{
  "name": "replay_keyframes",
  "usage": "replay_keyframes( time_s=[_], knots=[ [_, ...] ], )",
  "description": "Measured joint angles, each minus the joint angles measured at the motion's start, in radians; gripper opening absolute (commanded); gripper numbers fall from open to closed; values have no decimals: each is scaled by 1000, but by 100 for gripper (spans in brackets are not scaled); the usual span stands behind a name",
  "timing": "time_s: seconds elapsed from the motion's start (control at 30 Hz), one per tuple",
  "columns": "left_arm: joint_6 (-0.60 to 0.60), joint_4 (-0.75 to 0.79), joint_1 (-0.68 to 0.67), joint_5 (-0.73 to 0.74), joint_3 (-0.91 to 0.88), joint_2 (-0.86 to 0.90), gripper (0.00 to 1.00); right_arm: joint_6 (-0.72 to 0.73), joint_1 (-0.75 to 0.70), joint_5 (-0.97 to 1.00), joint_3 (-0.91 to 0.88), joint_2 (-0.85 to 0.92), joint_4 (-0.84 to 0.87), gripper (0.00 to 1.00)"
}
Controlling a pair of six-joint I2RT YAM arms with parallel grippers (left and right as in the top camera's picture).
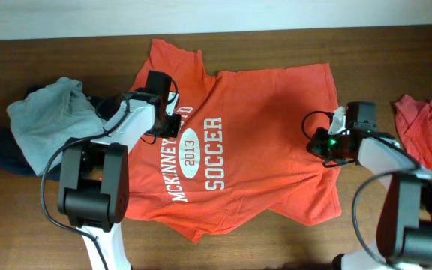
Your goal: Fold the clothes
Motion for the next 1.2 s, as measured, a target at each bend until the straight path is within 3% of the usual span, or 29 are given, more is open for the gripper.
replay_keyframes(
  time_s=[0.27, 0.4, 0.47, 0.5, 0.53, 0.63, 0.83, 1.03, 1.2],
  knots=[
    [-16, 259, 43, 37, 58, 87, 3, 61, 0, -92, 106, 178, 225, 4],
    [-24, 232, 71, 92, 216, 185, 4, 68, 0, -117, 220, 263, 228, 4],
    [-24, 209, 80, 101, 292, 227, 11, 59, 0, -107, 272, 286, 198, 5],
    [-25, 190, 80, 103, 314, 235, 15, 49, 0, -98, 303, 296, 158, 11],
    [-25, 145, 82, 94, 370, 256, 29, 33, 0, -80, 342, 306, 113, 21],
    [-27, -30, 84, 79, 519, 288, 43, -29, 1, -50, 472, 321, -132, 26],
    [-19, -504, 108, 44, 973, 291, 41, -187, 1, -11, 739, 260, -569, 33],
    [-14, -941, 112, -19, 1349, 272, 32, -229, 1, 0, 768, -30, -758, 41],
    [-8, -1000, 111, -61, 1418, 163, 32, -229, 1, 60, 777, -330, -897, 46]
  ],
)
